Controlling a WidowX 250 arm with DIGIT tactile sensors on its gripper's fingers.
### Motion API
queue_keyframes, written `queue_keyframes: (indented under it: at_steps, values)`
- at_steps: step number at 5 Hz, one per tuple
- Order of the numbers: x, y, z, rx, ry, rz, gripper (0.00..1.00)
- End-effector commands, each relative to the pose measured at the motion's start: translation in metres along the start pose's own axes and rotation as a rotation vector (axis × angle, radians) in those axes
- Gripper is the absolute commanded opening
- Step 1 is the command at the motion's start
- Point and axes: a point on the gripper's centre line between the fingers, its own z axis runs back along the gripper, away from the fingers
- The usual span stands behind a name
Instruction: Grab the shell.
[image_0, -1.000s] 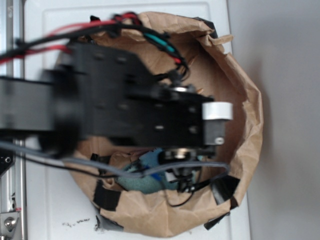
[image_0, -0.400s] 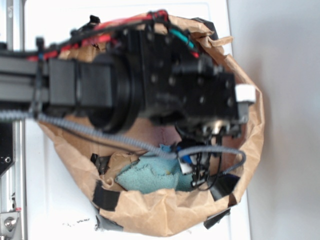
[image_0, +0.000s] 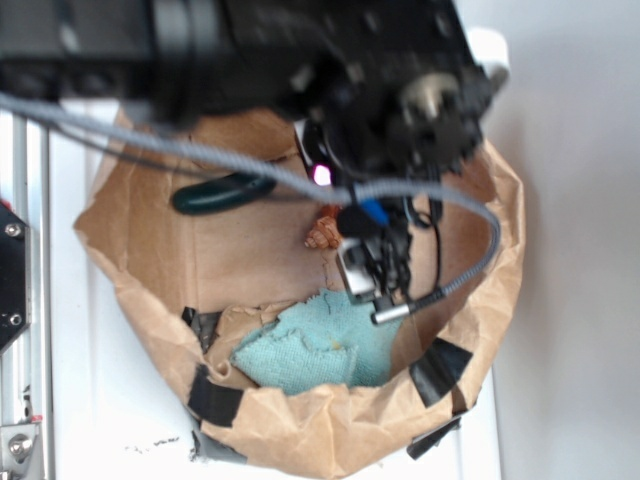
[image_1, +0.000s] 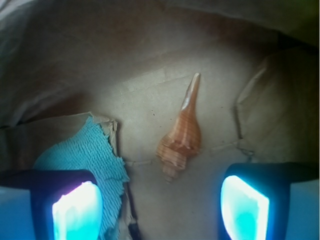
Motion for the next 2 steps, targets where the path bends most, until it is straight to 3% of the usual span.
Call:
queue_keyframes:
  at_steps: [1,2]
  values:
    - [0.006,0.020,0.004,0.065,-0.116,0.011,1.00]
    - [0.013,0.022,-0.014,0.120,-0.161,0.032,1.00]
